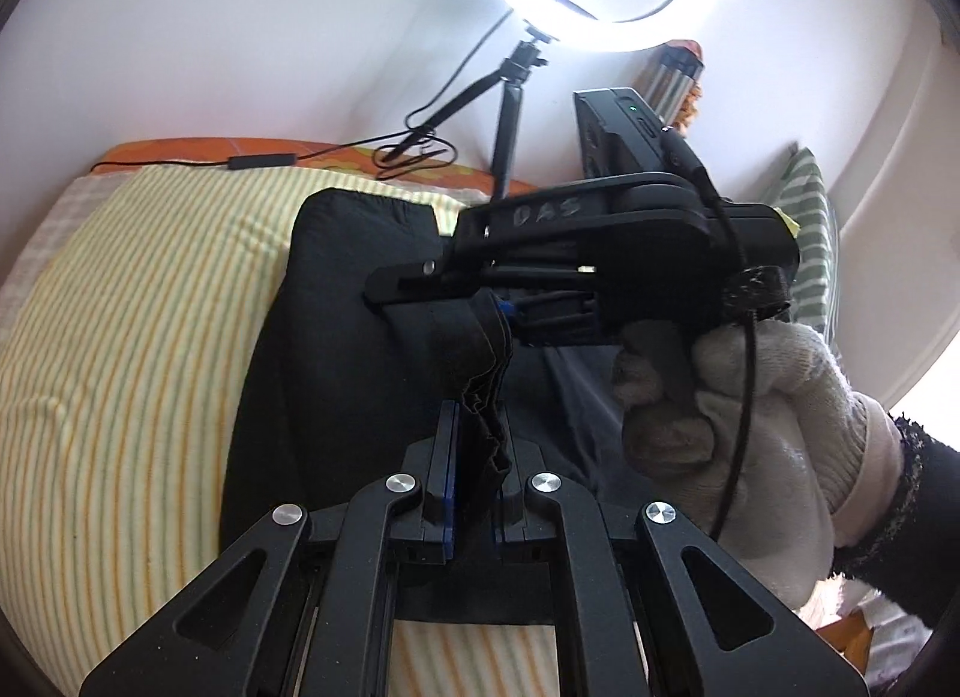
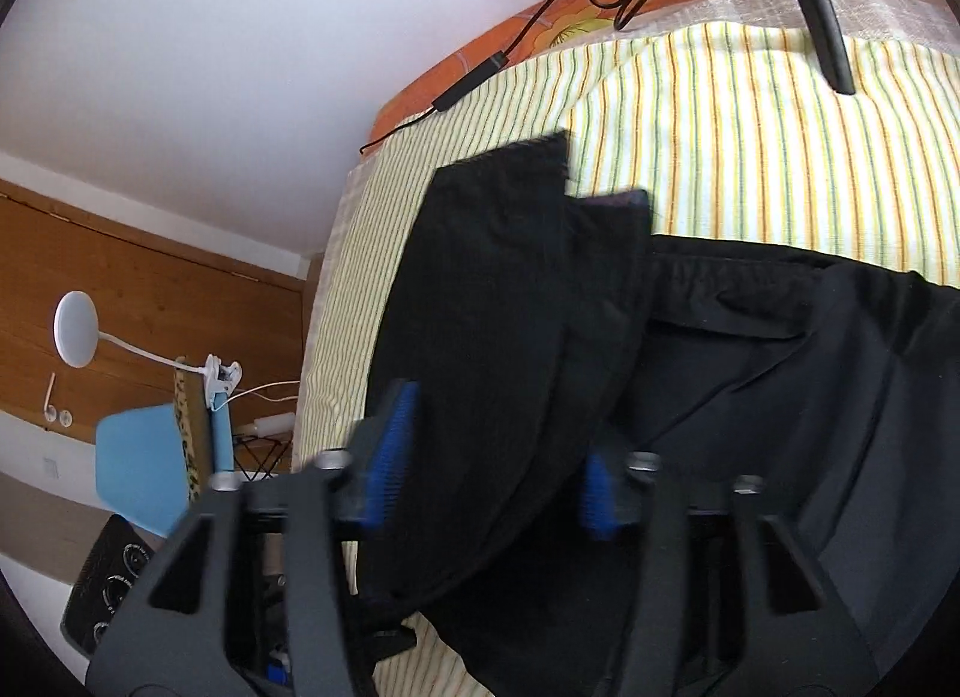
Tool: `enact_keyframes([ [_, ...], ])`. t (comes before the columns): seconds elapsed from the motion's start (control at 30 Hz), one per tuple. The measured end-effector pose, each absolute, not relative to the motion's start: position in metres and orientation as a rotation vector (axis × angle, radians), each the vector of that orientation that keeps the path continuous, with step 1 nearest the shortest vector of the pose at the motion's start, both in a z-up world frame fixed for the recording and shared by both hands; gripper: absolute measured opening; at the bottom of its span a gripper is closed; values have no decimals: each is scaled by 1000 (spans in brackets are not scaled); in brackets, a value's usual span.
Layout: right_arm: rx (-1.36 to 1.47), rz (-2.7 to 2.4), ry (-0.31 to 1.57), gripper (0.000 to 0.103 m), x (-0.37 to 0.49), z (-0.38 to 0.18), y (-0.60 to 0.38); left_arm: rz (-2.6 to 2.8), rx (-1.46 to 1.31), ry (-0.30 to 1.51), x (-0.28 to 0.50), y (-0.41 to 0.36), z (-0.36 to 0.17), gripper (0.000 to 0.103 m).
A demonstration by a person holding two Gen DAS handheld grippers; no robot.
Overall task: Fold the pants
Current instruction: 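Fold the edge over with the left gripper while the right gripper grasps the other edge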
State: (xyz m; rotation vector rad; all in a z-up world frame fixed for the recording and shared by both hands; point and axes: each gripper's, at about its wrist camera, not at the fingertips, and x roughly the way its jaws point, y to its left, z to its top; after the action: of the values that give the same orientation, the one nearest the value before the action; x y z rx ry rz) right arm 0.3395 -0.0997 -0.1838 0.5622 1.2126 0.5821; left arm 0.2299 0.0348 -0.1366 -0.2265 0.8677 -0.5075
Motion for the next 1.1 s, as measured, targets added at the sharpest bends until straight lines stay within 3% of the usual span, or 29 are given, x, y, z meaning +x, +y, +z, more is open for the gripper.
enact_keyframes([
  [0.03,544,575,1201,11,337,-181,-102,-513,-217,867,228,31,-135,6],
  [0.23,435,537,1125,6,318,-154,-124,-559,-191,905,224,9,-129,11],
  [0.33,386,512,1092,5,306,-141,-138,-616,-215,932,215,4,-122,29],
  [0.37,384,505,1088,5,303,-138,-145,-625,-231,936,212,6,-120,44],
  [0.4,379,496,1083,5,299,-135,-153,-638,-257,937,209,8,-116,49],
  [0.73,400,398,1039,4,251,-111,-244,-495,-219,901,199,30,-99,50],
  [1.1,462,255,1028,4,204,-103,-353,-520,-96,921,195,-22,-121,50],
])
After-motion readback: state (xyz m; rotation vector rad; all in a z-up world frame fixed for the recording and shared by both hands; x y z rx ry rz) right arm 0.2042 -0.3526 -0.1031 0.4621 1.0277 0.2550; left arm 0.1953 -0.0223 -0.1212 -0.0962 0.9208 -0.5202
